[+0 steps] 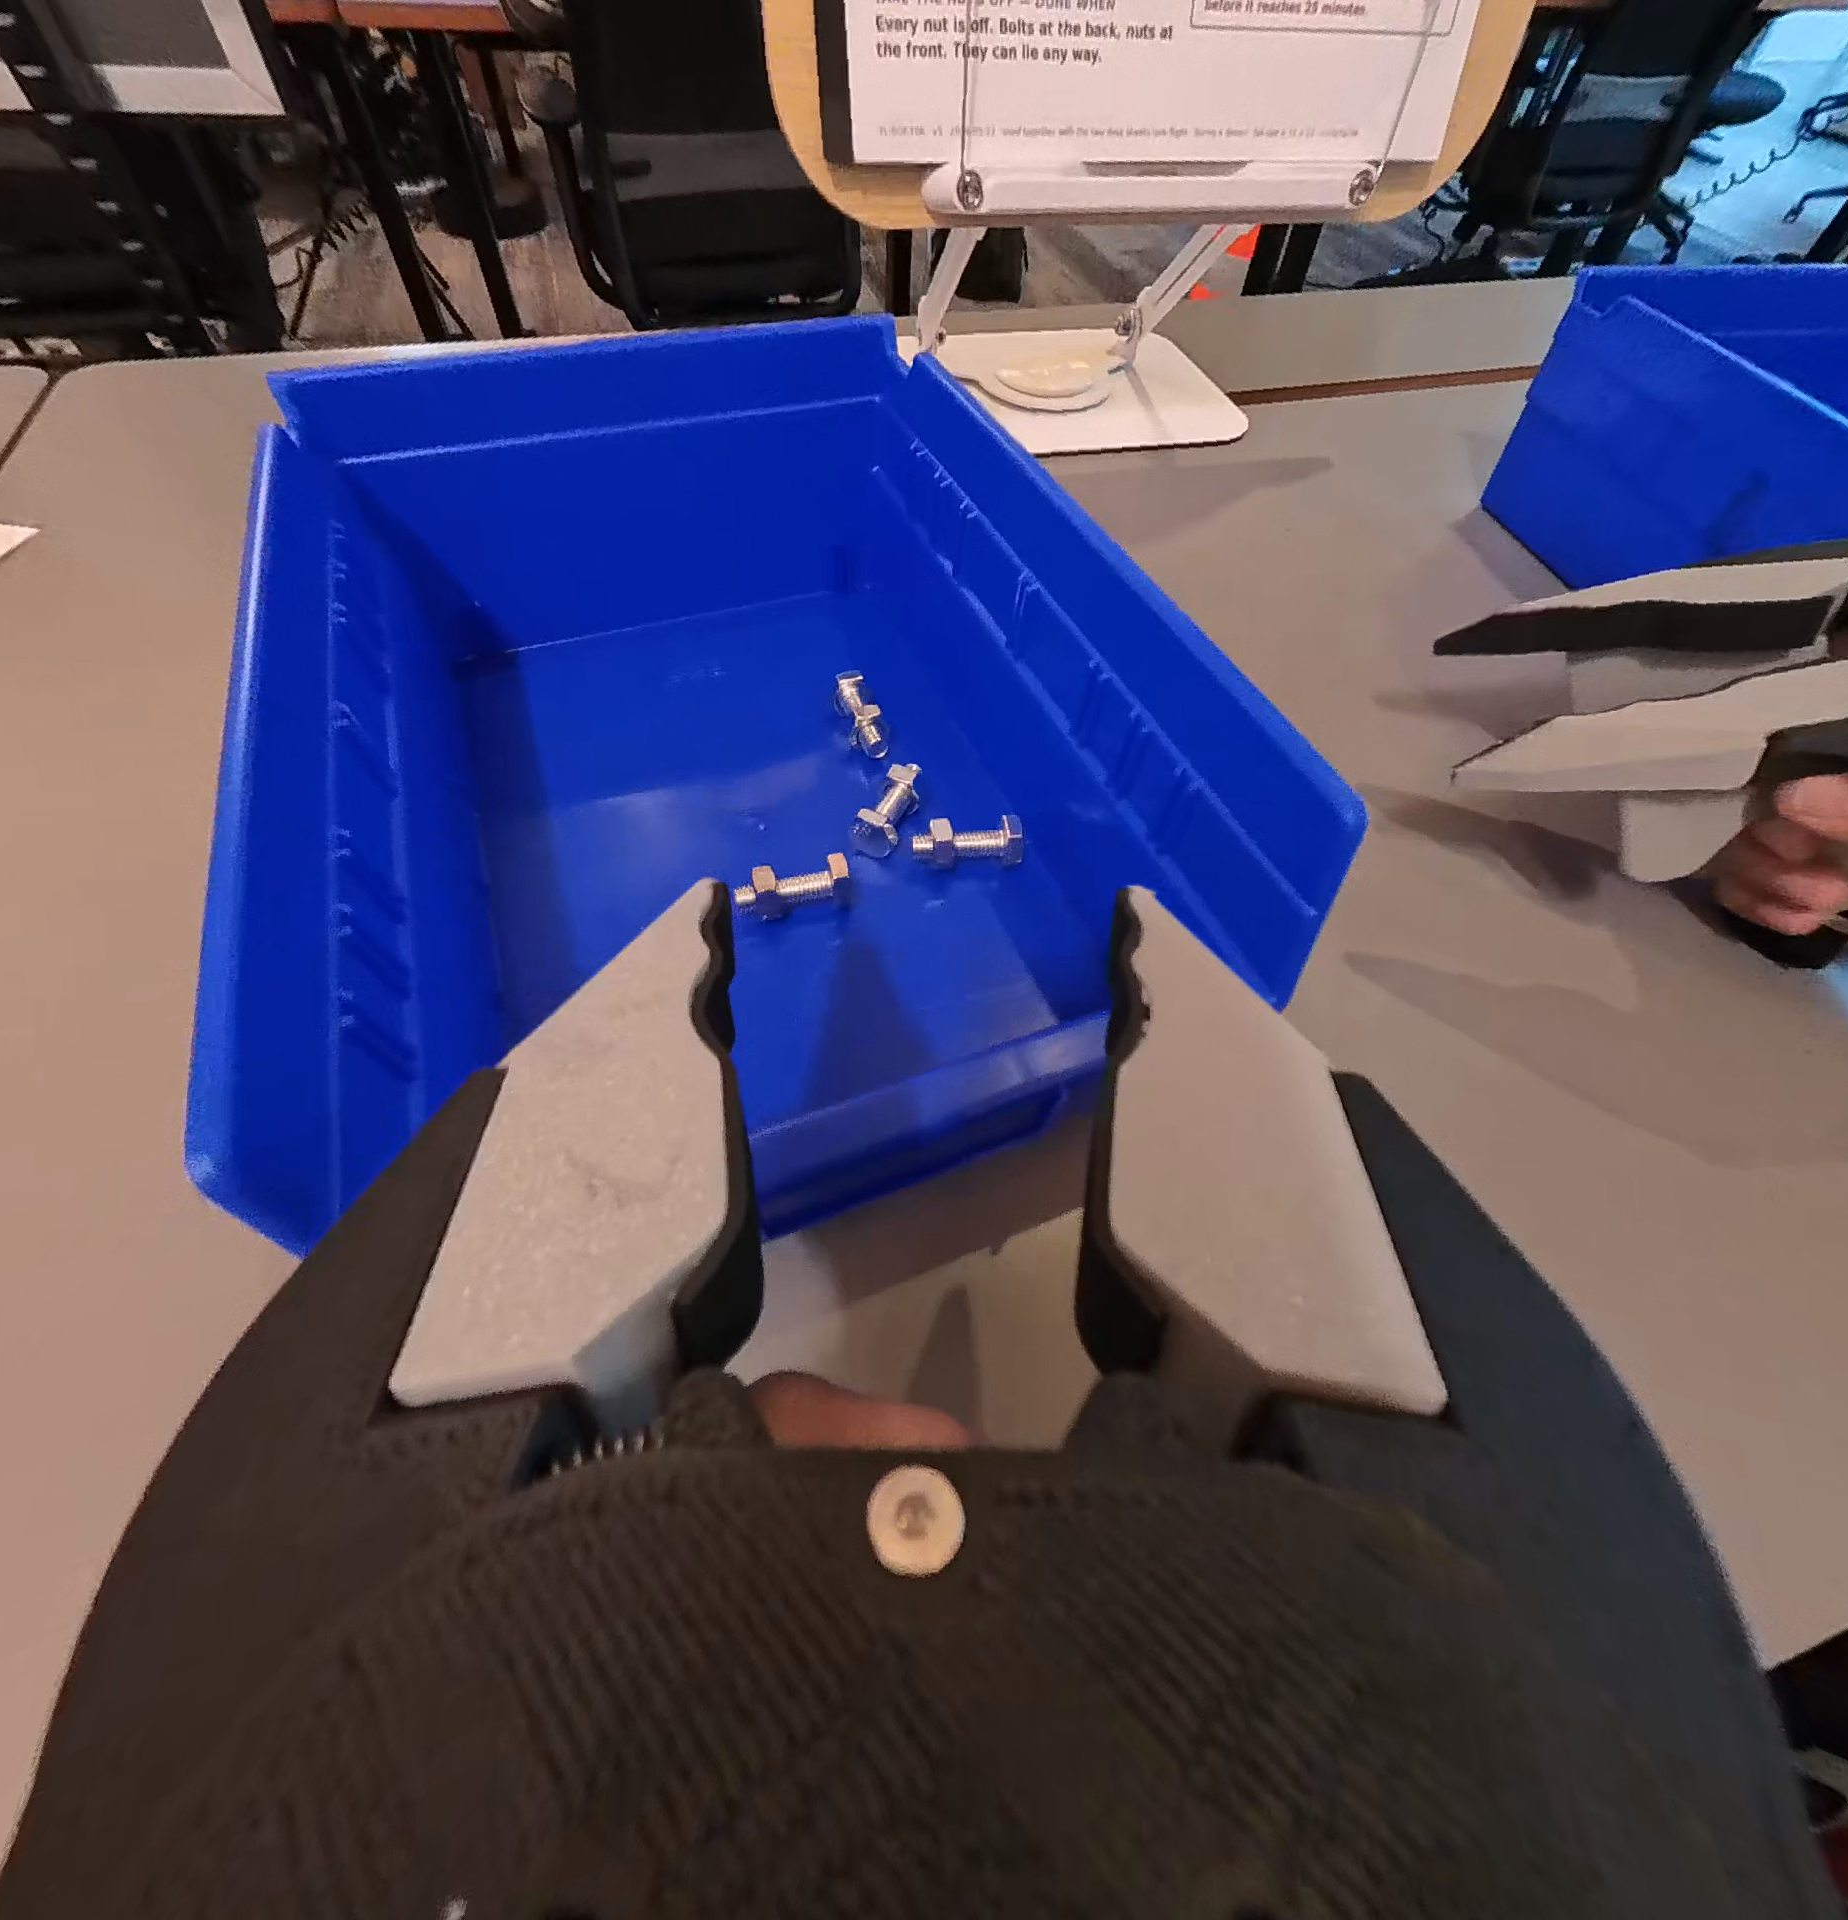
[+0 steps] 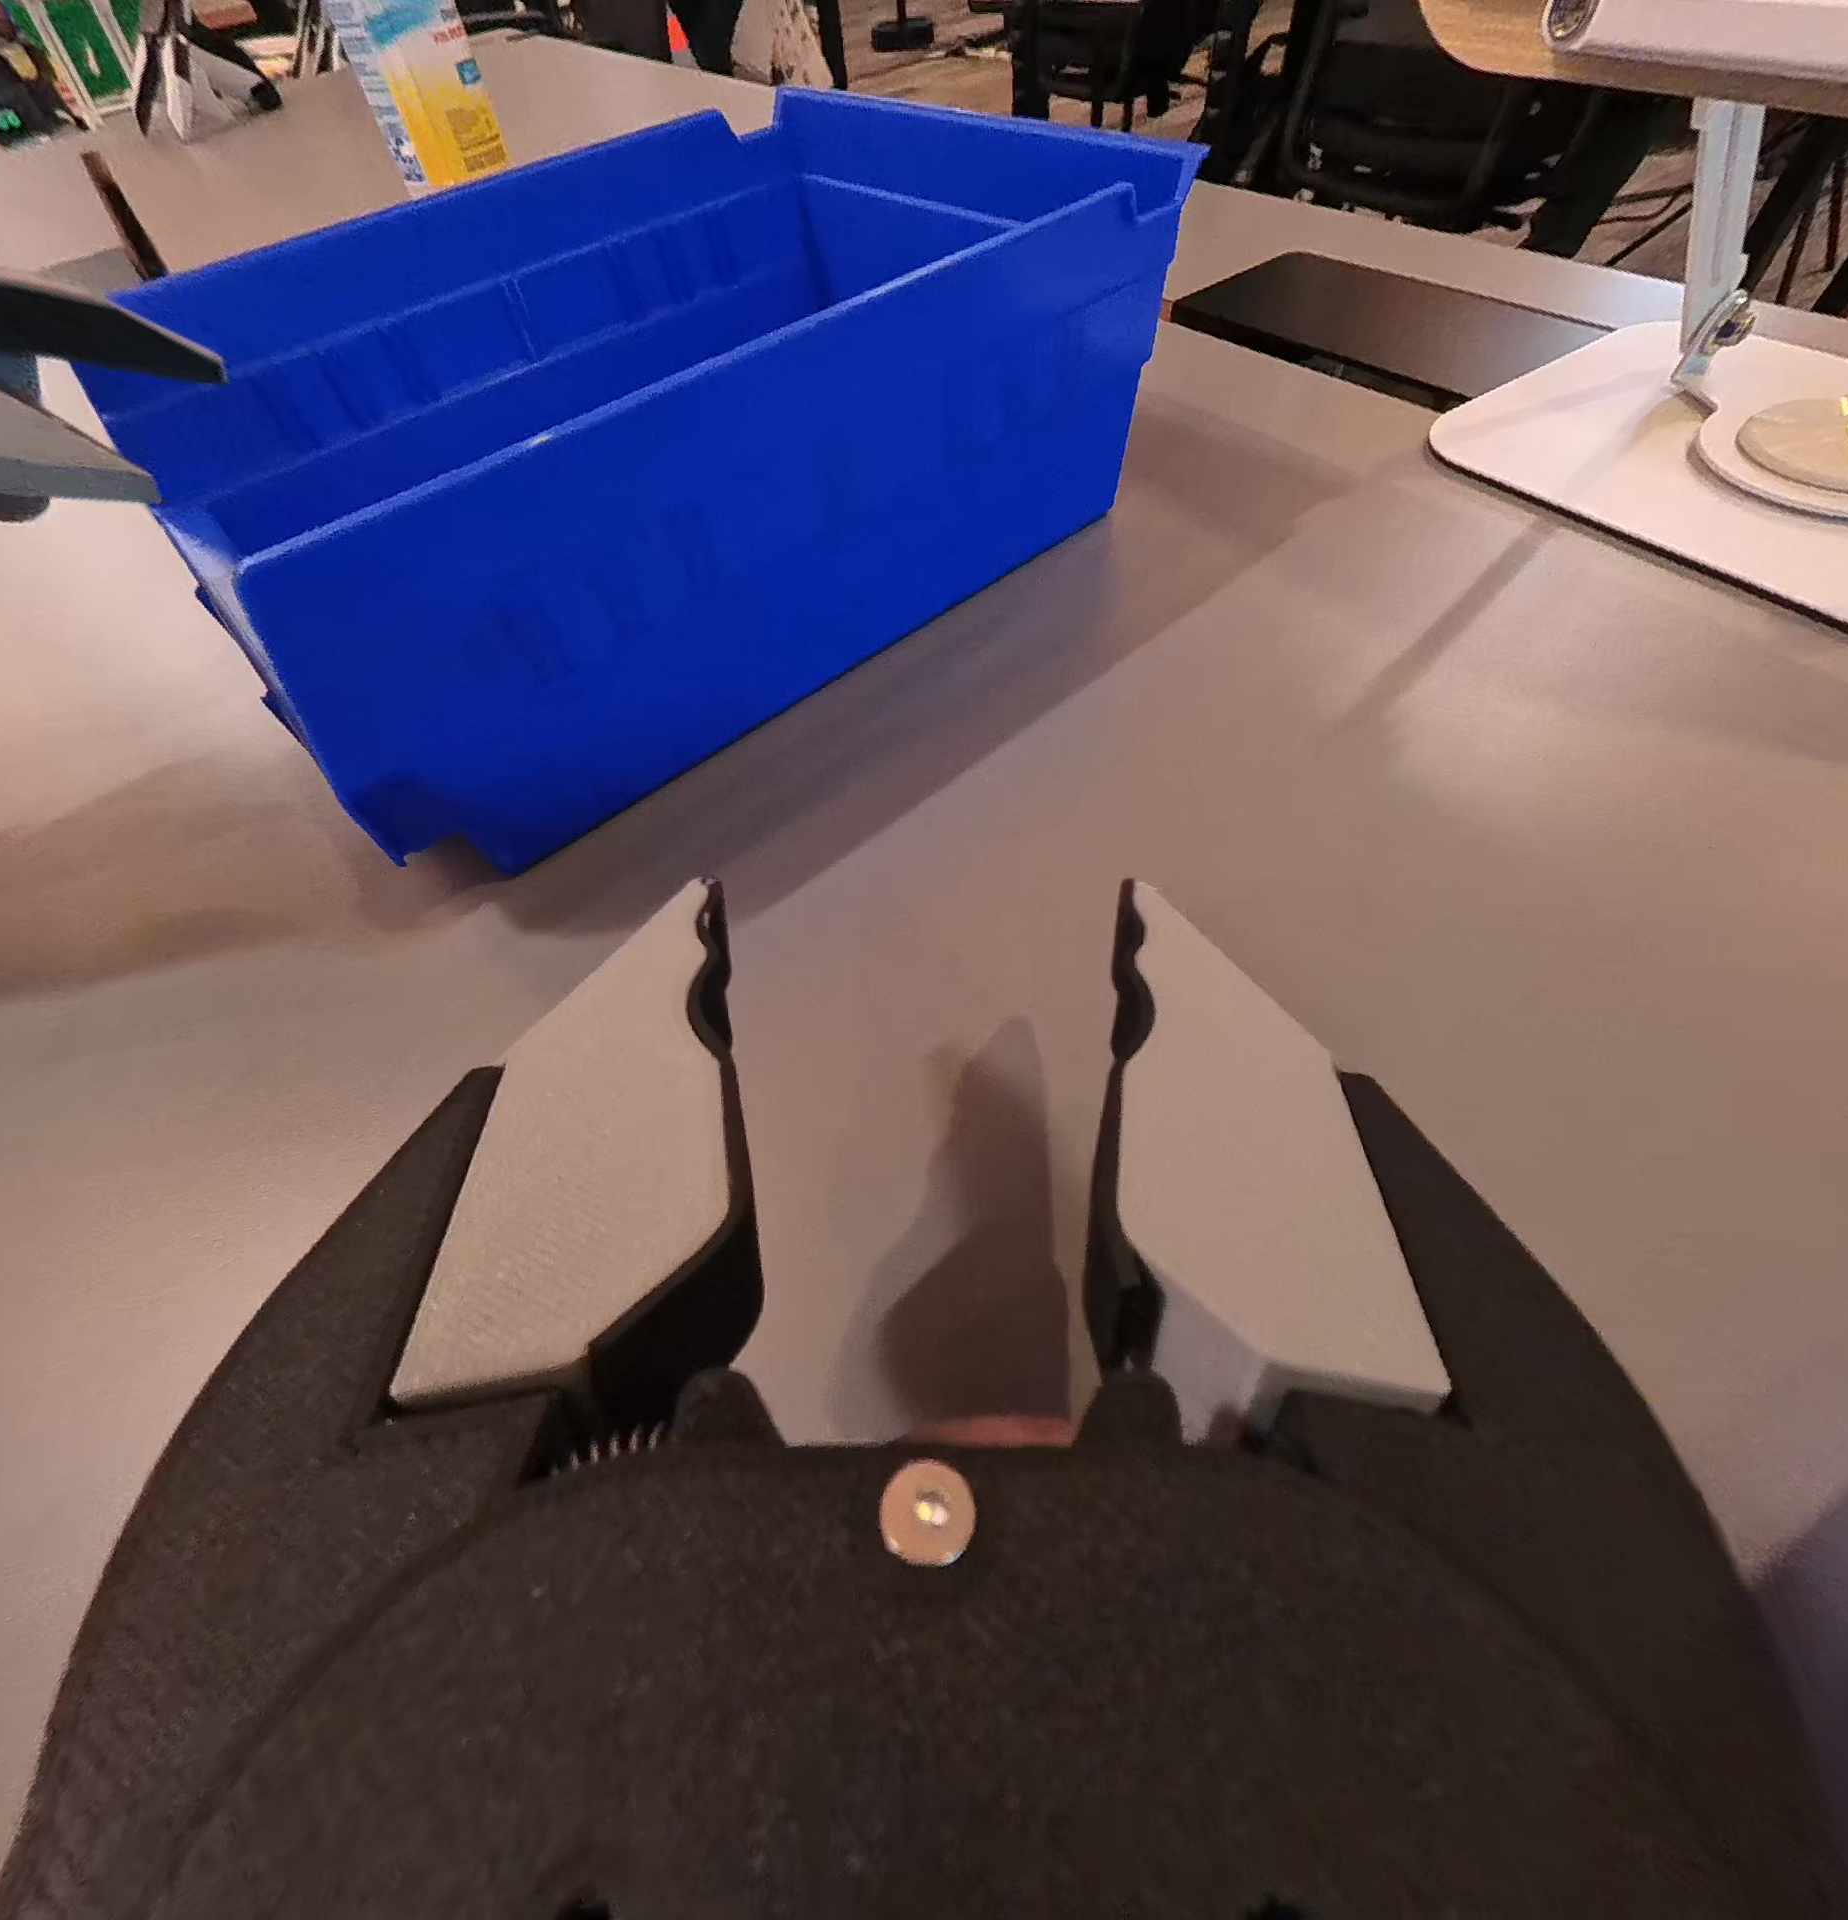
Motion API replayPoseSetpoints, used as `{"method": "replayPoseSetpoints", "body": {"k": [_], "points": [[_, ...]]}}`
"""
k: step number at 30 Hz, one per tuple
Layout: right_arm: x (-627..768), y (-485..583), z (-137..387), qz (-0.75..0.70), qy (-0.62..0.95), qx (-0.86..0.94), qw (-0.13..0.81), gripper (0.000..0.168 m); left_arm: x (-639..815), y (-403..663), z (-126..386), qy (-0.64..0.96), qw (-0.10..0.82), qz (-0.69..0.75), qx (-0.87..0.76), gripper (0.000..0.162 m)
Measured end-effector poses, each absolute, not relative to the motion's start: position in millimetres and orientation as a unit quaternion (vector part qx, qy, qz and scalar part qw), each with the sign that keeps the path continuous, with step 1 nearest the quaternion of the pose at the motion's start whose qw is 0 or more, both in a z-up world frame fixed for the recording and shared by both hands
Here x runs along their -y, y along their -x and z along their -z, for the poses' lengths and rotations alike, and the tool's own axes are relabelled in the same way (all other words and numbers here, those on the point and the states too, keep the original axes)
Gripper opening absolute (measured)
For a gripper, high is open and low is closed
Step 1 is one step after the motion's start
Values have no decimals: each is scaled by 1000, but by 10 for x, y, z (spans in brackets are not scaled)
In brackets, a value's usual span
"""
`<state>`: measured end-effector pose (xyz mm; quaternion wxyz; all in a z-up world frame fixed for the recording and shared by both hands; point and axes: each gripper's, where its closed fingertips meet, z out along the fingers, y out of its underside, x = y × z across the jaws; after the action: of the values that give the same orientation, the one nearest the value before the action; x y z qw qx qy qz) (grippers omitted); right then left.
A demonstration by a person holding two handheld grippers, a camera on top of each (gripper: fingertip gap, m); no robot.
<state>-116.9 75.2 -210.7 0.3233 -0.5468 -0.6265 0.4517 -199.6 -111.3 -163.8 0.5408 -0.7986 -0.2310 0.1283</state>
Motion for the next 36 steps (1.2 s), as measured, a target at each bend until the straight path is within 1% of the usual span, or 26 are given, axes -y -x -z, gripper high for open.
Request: {"method": "replayPoseSetpoints", "body": {"k": [2, 3, 10, 14, 19, 24, 27, 29, 34, 36], "points": [[-739, 1162, 2127, -455, 549, 628, 310, 65, 1122, 2001, 1686, 799, 539, -128, 234, 71], [-740, 1160, 2135, -457, 552, 628, 305, 64, 1126, 2001, 1724, 800, 537, -126, 236, 70], [-754, 1163, 2149, -458, 558, 625, 298, 64, 1144, 1992, 1866, 806, 528, -115, 241, 70], [-745, 1166, 2161, -451, 556, 630, 301, 64, 1127, 2028, 1794, 808, 529, -122, 230, 70], [-750, 1168, 2166, -449, 558, 629, 302, 64, 1043, 2197, 1584, 825, 515, -124, 197, 69], [-751, 1168, 2162, -449, 558, 629, 303, 64, 895, 2451, 1627, 860, 461, -118, 181, 65], [-749, 1167, 2163, -449, 557, 629, 303, 64, 781, 2459, 1802, 894, 410, -95, 155, 65], [-748, 1166, 2162, -450, 557, 629, 302, 64, 734, 2477, 1933, 916, 368, -97, 130, 59], [-747, 1164, 2158, -454, 558, 627, 298, 64, 697, 2555, 2140, 955, 274, -96, 58, 52], [-743, 1163, 2161, -455, 559, 627, 295, 64, 657, 2566, 2134, 961, 259, -100, -5, 49]]}}
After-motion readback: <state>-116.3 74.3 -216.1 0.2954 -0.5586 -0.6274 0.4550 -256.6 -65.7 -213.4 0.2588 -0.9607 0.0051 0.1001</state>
